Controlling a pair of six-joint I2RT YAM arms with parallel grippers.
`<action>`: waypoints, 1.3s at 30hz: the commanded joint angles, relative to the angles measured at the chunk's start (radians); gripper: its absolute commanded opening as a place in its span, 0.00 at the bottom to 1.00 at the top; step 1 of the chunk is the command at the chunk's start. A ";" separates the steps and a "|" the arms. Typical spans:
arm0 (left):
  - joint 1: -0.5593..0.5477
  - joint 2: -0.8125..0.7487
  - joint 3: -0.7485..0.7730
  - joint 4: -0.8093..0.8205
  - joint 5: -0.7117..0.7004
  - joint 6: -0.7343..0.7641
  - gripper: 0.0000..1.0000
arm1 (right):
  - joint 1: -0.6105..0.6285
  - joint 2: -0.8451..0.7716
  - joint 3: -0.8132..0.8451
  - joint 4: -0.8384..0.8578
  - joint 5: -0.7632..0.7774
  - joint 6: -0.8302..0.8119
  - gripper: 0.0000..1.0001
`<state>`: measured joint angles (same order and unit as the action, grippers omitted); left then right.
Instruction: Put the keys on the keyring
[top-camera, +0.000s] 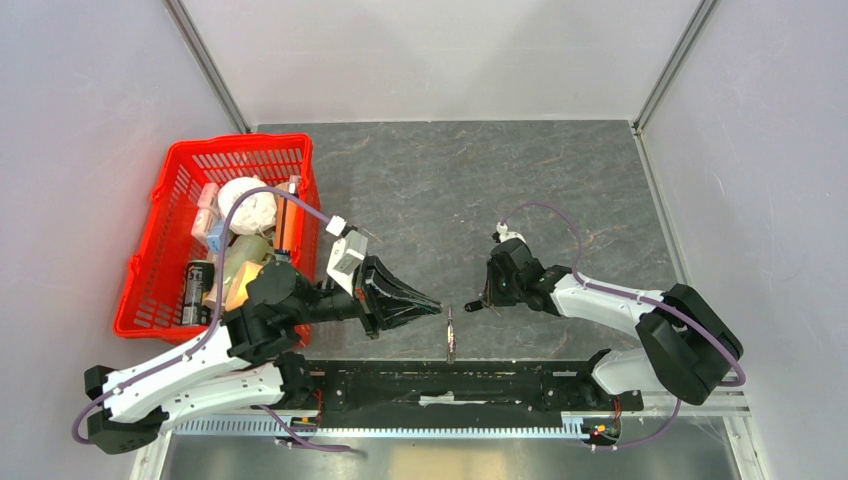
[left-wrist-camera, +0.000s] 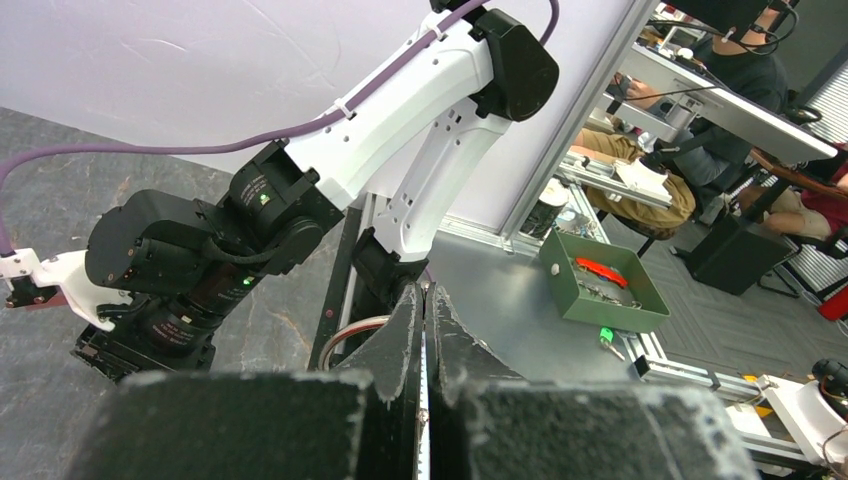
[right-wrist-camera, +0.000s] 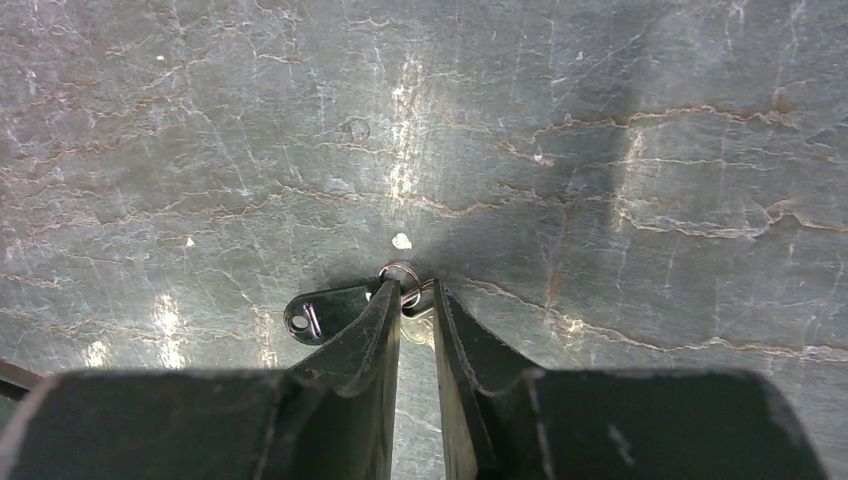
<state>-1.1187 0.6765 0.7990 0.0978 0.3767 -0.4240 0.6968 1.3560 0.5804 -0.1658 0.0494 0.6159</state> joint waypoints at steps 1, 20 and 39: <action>-0.002 -0.019 0.012 0.013 0.011 0.042 0.02 | 0.012 -0.016 0.047 -0.031 0.024 -0.029 0.27; 0.000 -0.043 0.008 -0.014 0.014 0.058 0.02 | 0.028 0.060 0.134 -0.040 0.004 -0.123 0.45; 0.000 -0.023 0.022 -0.018 0.034 0.062 0.02 | 0.029 0.068 0.102 -0.055 -0.017 -0.123 0.41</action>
<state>-1.1187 0.6548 0.7990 0.0463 0.3962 -0.3981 0.7227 1.4235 0.6872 -0.2413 0.0288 0.4969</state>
